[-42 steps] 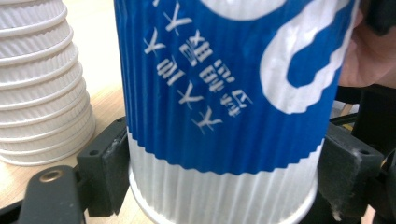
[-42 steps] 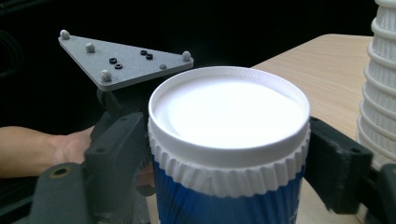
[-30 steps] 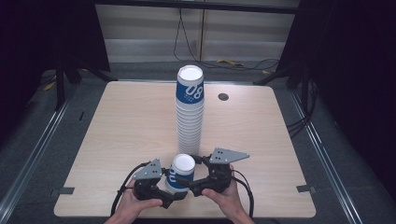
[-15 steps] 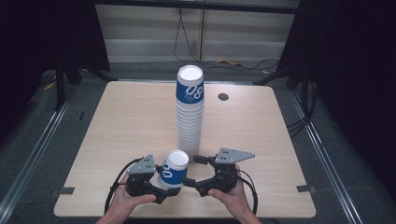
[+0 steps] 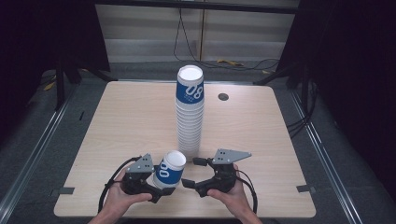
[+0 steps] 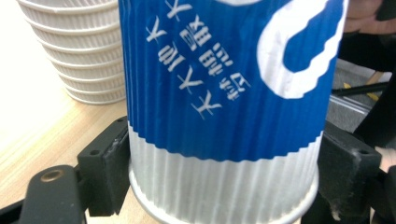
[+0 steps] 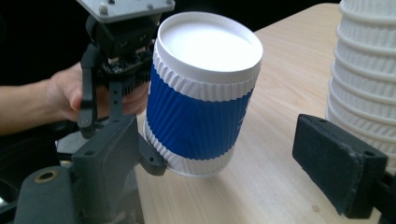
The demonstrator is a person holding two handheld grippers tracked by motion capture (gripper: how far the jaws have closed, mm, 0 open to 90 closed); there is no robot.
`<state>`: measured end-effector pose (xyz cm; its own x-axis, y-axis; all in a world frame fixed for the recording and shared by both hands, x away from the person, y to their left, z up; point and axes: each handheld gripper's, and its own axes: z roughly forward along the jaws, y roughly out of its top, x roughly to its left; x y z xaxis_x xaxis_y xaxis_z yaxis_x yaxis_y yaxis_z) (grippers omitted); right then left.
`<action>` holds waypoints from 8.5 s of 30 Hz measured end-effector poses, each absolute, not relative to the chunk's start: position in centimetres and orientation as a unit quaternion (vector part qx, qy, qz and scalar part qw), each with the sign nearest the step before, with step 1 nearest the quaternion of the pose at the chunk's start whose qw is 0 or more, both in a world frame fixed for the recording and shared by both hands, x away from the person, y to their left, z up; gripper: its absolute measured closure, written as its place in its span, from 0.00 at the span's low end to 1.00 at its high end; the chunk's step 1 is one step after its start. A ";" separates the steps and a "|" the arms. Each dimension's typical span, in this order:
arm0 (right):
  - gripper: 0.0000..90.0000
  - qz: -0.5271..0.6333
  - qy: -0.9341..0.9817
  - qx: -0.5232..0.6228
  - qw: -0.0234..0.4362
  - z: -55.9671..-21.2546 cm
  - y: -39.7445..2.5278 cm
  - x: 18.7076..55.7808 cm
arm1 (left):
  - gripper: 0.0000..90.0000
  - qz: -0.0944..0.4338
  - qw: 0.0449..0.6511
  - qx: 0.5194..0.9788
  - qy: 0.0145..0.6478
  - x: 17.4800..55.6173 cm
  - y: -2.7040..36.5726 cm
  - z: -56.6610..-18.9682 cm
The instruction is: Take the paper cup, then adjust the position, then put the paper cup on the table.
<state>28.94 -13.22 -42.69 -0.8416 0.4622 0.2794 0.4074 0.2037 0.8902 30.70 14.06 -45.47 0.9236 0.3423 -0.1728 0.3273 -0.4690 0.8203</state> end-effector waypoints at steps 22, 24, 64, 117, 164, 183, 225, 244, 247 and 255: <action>0.16 0.496 0.831 0.251 0.011 -43.2 -12.3 29.7 | 0.21 0.018 0.408 0.898 0.164 30.6 13.7 -44.7; 0.16 0.486 0.838 0.247 0.014 -43.1 -12.3 29.8 | 0.21 0.025 0.396 0.904 0.159 30.5 13.6 -44.7; 0.22 0.304 0.943 0.132 -0.033 -42.3 -8.6 31.0 | 0.21 0.010 0.295 0.952 0.083 29.5 11.7 -46.4; 0.32 0.304 0.941 0.133 -0.067 -42.6 -9.3 31.7 | 0.18 0.009 0.396 0.913 0.099 30.0 13.2 -45.5; 0.32 0.497 0.842 0.200 -0.059 -44.4 -13.2 30.9 | 0.17 -0.015 0.575 0.797 0.184 30.9 16.1 -44.1; 0.32 0.541 0.814 0.207 -0.048 -43.9 -13.3 30.9 | 0.17 -0.004 0.605 0.774 0.186 31.0 16.7 -43.1; 0.32 0.615 0.767 0.179 -0.028 -43.7 -12.1 29.9 | 0.11 -0.065 0.624 0.758 0.180 31.4 15.9 -44.1; 0.32 0.620 0.767 0.162 -0.029 -43.9 -11.7 29.7 | 0.15 -0.113 0.636 0.742 0.178 31.8 16.2 -44.0; 0.32 0.618 0.767 0.167 -0.038 -44.0 -11.9 29.7 | 0.16 -0.114 0.634 0.745 0.174 31.8 16.1 -44.0; 0.31 0.600 0.780 0.170 -0.057 -44.2 -11.9 30.0 | 0.17 -0.107 0.622 0.758 0.167 31.8 16.0 -44.0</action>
